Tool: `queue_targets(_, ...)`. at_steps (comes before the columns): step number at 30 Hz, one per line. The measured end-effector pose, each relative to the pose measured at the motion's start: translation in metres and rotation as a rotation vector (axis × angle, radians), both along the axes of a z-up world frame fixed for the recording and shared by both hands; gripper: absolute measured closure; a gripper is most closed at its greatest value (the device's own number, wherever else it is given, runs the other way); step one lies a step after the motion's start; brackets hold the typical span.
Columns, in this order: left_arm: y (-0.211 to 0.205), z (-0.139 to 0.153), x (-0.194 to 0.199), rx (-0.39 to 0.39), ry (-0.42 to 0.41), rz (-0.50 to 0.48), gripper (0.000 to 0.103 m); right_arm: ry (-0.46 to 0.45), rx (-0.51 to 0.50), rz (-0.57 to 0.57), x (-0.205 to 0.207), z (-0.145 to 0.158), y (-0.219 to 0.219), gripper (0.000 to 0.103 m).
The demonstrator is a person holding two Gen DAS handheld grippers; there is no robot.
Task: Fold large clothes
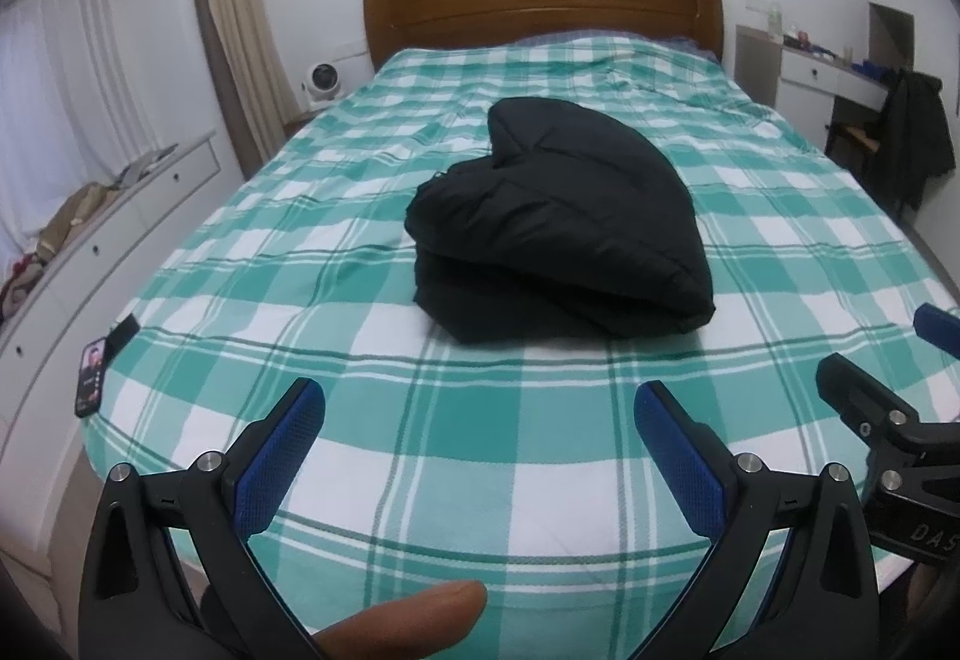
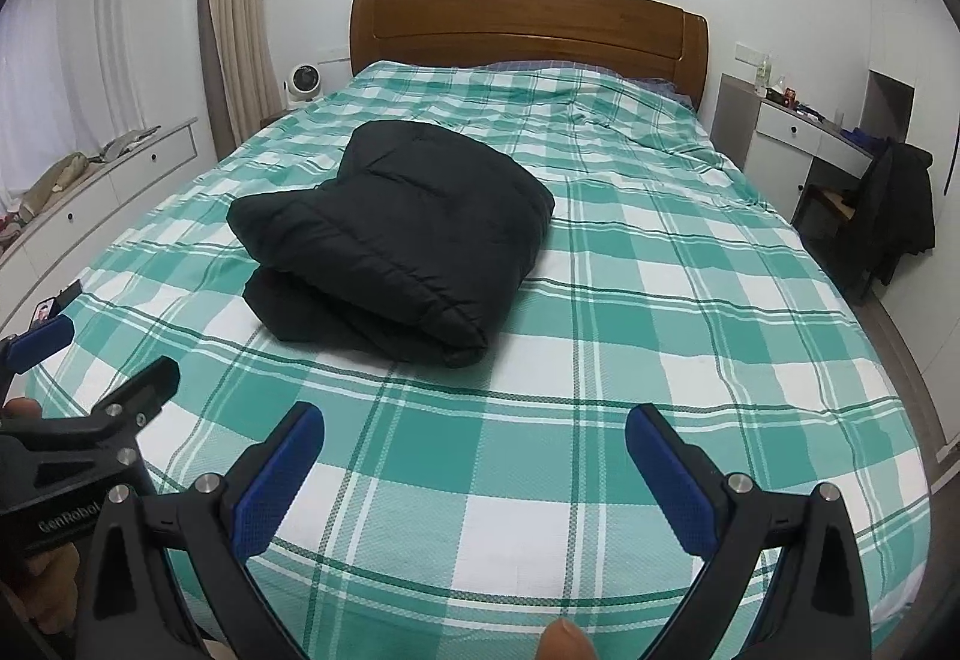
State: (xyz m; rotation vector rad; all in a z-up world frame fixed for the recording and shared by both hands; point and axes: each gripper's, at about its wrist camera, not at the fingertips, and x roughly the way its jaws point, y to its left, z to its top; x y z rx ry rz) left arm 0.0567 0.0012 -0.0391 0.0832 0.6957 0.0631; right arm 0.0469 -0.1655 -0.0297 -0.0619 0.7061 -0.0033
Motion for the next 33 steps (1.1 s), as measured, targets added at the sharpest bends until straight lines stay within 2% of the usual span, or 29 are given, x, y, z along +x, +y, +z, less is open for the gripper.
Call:
queue_targets(22,-0.004,-0.01,0.001,0.0,0.067,0.008,0.0,0.007,-0.061,0.003,-0.008,-0.001,0.007,0.001)
queue_targets(33,-0.005,-0.009,0.0,0.022,0.055,0.014,0.0,0.005,-0.072,0.002,-0.009,0.0,0.008,0.001)
